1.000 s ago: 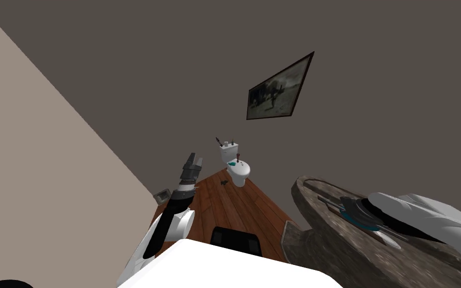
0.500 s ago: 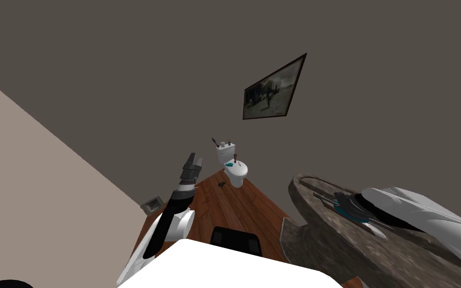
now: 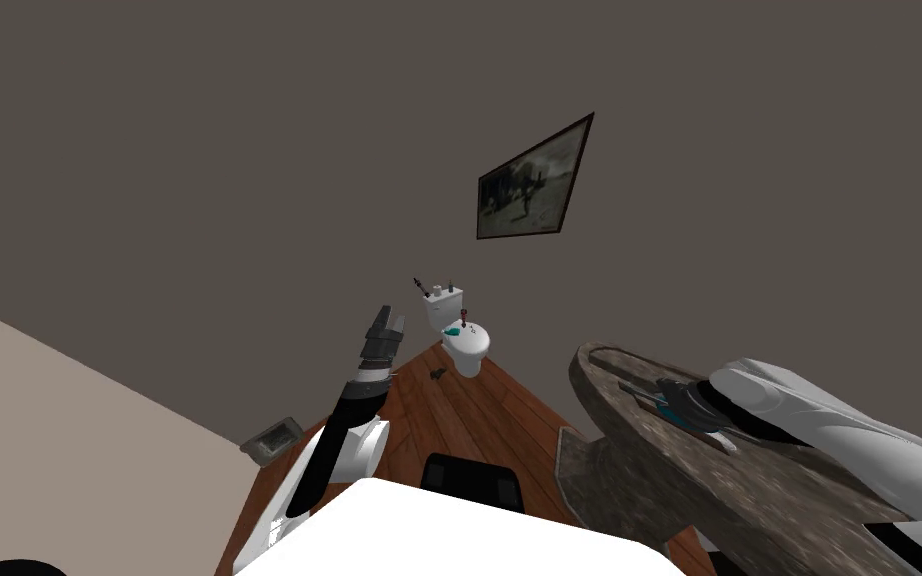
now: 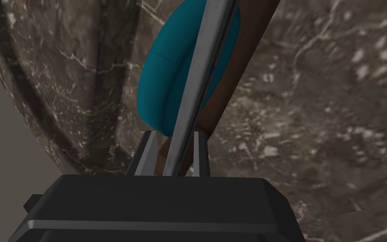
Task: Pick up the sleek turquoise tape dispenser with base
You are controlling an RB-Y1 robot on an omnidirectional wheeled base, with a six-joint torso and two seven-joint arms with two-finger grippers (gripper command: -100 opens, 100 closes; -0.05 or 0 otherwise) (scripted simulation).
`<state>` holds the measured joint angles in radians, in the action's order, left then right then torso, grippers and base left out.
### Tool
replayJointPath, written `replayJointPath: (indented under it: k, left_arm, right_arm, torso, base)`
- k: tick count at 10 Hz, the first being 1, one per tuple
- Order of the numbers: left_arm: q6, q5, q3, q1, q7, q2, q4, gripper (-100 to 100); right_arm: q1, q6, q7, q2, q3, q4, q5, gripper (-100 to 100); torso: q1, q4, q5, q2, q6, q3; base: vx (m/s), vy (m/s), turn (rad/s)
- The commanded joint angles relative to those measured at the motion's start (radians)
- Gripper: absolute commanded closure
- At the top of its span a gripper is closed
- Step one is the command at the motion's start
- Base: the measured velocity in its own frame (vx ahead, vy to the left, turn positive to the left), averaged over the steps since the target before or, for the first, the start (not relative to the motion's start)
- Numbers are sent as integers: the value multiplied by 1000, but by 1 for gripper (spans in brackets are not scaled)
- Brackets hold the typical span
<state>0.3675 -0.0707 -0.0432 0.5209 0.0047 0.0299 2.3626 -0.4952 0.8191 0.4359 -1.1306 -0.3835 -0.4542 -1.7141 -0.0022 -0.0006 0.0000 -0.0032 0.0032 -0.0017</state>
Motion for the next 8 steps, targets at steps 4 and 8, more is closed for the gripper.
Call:
replayJointPath:
  k: [4,8]
  left_arm:
    - [0,0,0,0,0,0,0,0]
    - [0,0,0,0,0,0,0,0]
  right_arm:
    - [-10,33,34,21,104,4,-80,100]
    - [-20,58,68,40,159,16,-129,0]
  torso:
    - [0,0,0,1,1,1]
    - [-1,1,0,3,-1,2]
  base:
    - [35,30,-84]
    - [30,19,-88]
